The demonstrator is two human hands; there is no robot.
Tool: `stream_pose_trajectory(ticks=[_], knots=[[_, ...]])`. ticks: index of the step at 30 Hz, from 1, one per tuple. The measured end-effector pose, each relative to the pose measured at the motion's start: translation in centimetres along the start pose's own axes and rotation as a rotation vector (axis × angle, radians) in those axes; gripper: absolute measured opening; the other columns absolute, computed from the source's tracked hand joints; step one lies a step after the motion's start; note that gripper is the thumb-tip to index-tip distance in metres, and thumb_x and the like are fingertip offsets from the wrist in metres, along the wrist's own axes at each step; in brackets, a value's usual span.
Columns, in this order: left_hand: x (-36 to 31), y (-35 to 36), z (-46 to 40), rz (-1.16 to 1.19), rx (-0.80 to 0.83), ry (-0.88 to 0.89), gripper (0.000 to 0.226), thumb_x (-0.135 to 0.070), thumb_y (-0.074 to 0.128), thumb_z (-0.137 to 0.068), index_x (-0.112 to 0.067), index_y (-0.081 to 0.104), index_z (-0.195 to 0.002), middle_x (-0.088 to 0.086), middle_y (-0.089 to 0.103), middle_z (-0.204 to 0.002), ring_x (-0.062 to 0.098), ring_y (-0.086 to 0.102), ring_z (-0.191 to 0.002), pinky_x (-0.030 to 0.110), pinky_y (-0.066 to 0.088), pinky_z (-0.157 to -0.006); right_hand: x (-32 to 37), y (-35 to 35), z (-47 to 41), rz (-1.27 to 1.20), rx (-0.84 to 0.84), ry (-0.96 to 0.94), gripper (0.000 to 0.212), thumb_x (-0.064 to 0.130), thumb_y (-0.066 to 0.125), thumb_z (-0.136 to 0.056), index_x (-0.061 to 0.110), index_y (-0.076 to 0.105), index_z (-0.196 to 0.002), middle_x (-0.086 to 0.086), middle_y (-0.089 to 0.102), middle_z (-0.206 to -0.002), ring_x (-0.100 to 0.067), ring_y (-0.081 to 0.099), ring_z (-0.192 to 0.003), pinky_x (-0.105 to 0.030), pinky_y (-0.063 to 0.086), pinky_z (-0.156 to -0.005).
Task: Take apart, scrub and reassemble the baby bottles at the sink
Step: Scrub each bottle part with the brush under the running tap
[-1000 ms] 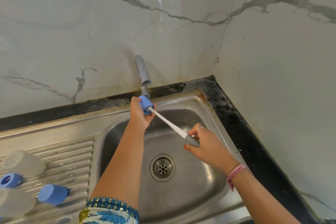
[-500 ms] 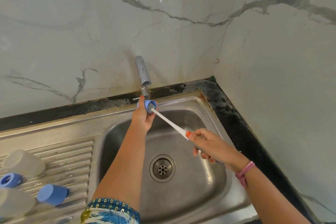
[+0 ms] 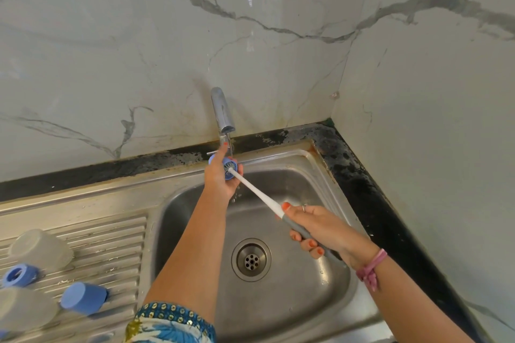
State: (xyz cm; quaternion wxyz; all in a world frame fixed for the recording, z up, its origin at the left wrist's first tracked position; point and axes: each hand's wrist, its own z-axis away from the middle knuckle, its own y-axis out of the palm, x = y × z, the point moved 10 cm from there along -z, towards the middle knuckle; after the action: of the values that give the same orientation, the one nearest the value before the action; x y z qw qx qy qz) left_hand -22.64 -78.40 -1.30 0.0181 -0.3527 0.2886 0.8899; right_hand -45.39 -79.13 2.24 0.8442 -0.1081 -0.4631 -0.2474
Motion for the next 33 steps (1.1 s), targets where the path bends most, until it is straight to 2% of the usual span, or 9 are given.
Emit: stream_pose_trajectory(ticks=[2,5,10,13,15,18,23,29,33], knots=[[-0.7,0.0,-0.2,-0.07,0.016,0.078,0.021,-0.013,0.069,-0.087,-0.013,0.056,-0.103,0.009,0.058,-0.081,0.014,0.056,-0.065,0.028,0.055,-0.057,1.2,-0.7,0.4,0.163,-0.055,-0.095,0.009,0.035,0.056,-0.096,0.039,0.058,-0.104,0.009,0.056,-0.058,-0.002,0.042,-0.043,-0.016,0.036,-0.041],[-1.5,0.0,-0.3,-0.124,0.059,0.131,0.023,-0.013,0.067,-0.089,-0.016,0.055,-0.108,0.008,0.062,-0.083,0.014,0.062,-0.066,0.032,0.057,-0.065,3.5,-2.3,0.9,0.413,-0.147,-0.243,0.024,0.034,0.055,-0.097,0.052,0.051,-0.112,0.008,0.053,-0.06,0.0,0.044,-0.045,-0.018,0.04,-0.046],[-2.6,0.1,-0.7,-0.041,0.04,0.119,0.018,-0.018,0.067,-0.091,-0.008,0.055,-0.099,0.008,0.059,-0.074,0.013,0.061,-0.057,0.029,0.057,-0.058,2.8,-1.7,0.9,0.578,-0.12,-0.299,0.033,0.036,0.052,-0.098,0.042,0.053,-0.13,0.016,0.048,-0.052,0.001,0.042,-0.045,-0.013,0.036,-0.045],[-2.6,-0.4,-1.0,-0.001,0.007,0.096,0.02,-0.023,0.067,-0.091,-0.01,0.056,-0.102,0.008,0.06,-0.083,0.016,0.062,-0.067,0.034,0.058,-0.064,2.6,-3.0,0.5,0.804,-0.29,-0.314,0.036,0.042,0.049,-0.098,0.042,0.051,-0.134,0.013,0.048,-0.059,-0.001,0.046,-0.049,-0.013,0.037,-0.046],[-2.3,0.0,-1.1,-0.073,0.018,0.09,0.026,-0.027,0.068,-0.09,-0.012,0.057,-0.109,0.009,0.062,-0.092,0.016,0.063,-0.075,0.036,0.058,-0.07,3.1,-3.4,0.4,0.797,-0.355,-0.357,0.038,0.044,0.047,-0.098,0.047,0.046,-0.136,0.014,0.05,-0.06,-0.002,0.049,-0.051,-0.013,0.04,-0.047],[-2.2,0.8,-0.9,-0.134,0.055,0.07,0.029,-0.034,0.069,-0.088,-0.012,0.059,-0.104,0.009,0.063,-0.092,0.014,0.064,-0.072,0.035,0.057,-0.07,2.9,-2.2,0.3,0.725,-0.284,-0.421,0.038,0.045,0.048,-0.097,0.055,0.038,-0.133,0.021,0.053,-0.059,0.004,0.049,-0.053,-0.013,0.042,-0.047],[-2.0,0.1,-0.9,-0.119,0.039,0.063,0.024,-0.035,0.065,-0.091,-0.014,0.059,-0.099,0.007,0.062,-0.088,0.015,0.063,-0.072,0.032,0.055,-0.065,1.8,-4.5,0.5,0.789,-0.313,-0.344,0.037,0.048,0.047,-0.097,0.051,0.044,-0.133,0.01,0.05,-0.06,0.002,0.048,-0.049,-0.013,0.042,-0.047],[-1.1,1.5,-0.3,-0.072,0.079,0.022,0.029,-0.037,0.067,-0.089,-0.011,0.058,-0.099,0.01,0.06,-0.099,0.016,0.063,-0.081,0.034,0.059,-0.078,1.7,-3.1,0.5,0.635,-0.246,-0.338,0.032,0.042,0.049,-0.098,0.043,0.051,-0.129,0.011,0.048,-0.061,0.004,0.045,-0.047,-0.012,0.038,-0.046],[-0.6,0.7,-0.4,-0.049,0.053,0.012,0.041,-0.038,0.066,-0.089,-0.011,0.053,-0.117,0.012,0.057,-0.107,0.018,0.062,-0.089,0.036,0.057,-0.078,2.7,-5.5,2.3,0.655,-0.234,-0.306,0.038,0.037,0.052,-0.097,0.04,0.051,-0.135,0.02,0.053,-0.053,0.003,0.043,-0.044,-0.012,0.034,-0.046]])
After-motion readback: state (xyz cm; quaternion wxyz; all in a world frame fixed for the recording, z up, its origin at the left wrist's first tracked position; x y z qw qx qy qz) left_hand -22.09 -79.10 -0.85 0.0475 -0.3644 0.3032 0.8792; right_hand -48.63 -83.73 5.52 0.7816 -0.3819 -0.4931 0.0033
